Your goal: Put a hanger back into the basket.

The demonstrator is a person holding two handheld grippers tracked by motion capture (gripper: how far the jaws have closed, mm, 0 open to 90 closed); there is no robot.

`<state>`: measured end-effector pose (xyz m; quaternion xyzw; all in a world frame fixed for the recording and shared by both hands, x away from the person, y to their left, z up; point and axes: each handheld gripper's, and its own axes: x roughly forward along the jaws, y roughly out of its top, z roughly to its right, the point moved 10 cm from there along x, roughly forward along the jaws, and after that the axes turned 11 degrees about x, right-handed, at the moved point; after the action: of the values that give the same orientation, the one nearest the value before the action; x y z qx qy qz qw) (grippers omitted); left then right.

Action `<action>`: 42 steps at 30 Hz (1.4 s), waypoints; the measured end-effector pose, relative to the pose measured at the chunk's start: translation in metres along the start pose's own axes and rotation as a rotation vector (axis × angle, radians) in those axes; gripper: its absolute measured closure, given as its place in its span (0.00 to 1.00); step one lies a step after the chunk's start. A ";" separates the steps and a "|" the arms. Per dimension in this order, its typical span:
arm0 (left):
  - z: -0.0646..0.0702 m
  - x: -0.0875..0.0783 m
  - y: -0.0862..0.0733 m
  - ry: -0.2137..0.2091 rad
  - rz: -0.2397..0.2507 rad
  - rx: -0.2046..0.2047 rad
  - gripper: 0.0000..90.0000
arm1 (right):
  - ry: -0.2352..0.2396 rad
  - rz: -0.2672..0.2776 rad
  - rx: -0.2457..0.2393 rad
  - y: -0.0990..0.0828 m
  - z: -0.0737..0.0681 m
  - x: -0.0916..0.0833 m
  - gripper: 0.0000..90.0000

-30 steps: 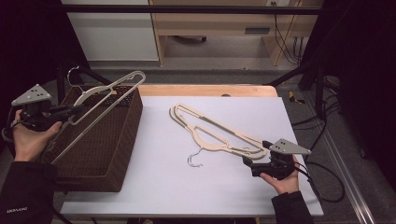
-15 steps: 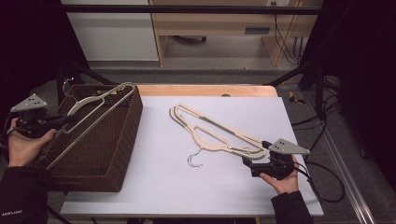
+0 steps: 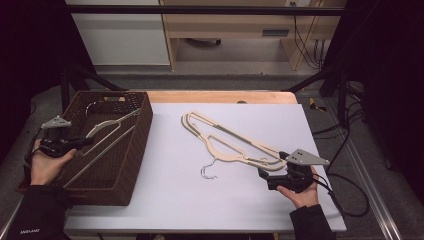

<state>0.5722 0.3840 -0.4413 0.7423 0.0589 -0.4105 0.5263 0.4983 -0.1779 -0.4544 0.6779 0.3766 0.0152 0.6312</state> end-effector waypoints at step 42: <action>0.111 -0.067 0.084 -0.036 0.407 0.061 0.11 | 0.008 0.006 -0.017 0.004 0.000 -0.003 0.06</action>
<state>0.5108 0.2778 -0.3464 0.7472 -0.1141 -0.3105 0.5764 0.4977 -0.1789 -0.4496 0.6737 0.3769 0.0228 0.6353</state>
